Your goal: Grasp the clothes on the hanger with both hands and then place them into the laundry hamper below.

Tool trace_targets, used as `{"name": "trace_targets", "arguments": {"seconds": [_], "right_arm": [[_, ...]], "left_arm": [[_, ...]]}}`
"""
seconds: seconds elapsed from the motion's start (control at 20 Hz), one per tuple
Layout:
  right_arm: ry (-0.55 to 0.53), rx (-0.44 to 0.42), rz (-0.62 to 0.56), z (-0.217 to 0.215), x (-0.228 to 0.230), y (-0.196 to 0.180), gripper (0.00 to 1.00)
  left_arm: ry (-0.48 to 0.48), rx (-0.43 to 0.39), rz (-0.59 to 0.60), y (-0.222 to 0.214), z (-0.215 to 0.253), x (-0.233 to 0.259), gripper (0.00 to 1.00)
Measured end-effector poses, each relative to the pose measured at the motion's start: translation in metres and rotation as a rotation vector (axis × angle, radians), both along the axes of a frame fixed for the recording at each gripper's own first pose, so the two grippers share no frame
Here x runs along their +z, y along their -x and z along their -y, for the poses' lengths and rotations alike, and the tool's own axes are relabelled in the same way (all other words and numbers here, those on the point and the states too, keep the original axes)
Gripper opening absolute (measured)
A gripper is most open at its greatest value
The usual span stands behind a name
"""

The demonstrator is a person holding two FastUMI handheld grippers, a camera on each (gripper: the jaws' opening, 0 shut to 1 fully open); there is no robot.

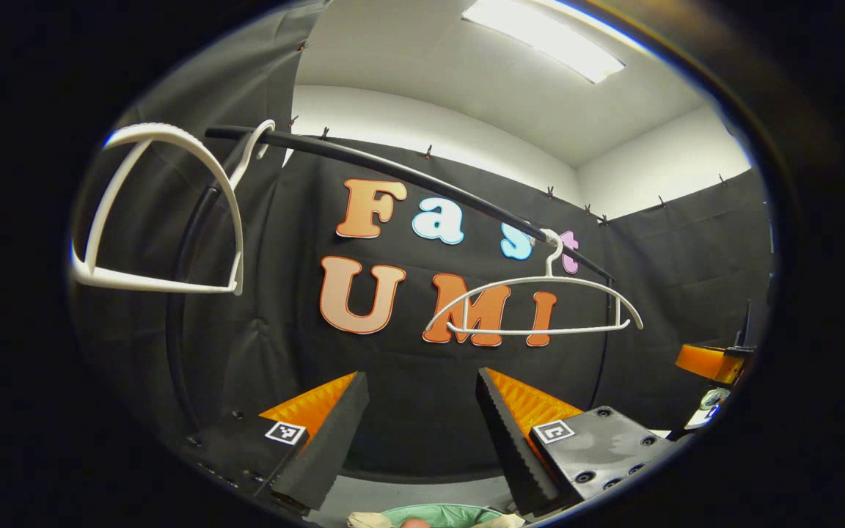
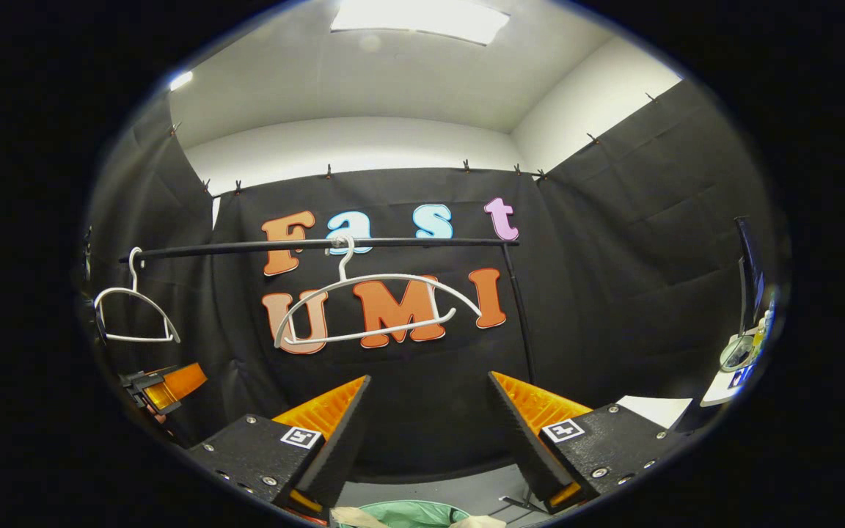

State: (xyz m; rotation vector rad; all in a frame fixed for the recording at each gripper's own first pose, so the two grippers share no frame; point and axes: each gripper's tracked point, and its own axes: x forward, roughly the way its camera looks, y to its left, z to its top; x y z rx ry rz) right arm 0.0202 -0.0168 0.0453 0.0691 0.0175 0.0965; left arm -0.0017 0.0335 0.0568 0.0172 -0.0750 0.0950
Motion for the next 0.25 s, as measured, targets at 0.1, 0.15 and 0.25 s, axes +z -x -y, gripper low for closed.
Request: {"name": "trace_targets", "arguments": {"seconds": [0.1, 0.15, 0.25], "right_arm": [[0.002, 0.001, -0.004, -0.0003, -0.0030, -0.0003, 0.94], [0.001, 0.002, -0.008, 0.0002, -0.0051, 0.0000, 0.94], [-0.002, 0.003, -0.017, 0.0002, -0.0077, -0.0006, 0.94]], "left_arm": [[0.001, -0.006, 0.003, 0.0001, 0.0004, 0.0001, 0.97], [-0.001, -0.009, 0.003, 0.0000, 0.0006, 0.0004, 0.97], [-0.003, -0.009, 0.000, -0.0002, 0.0004, -0.0007, 0.97]]}}
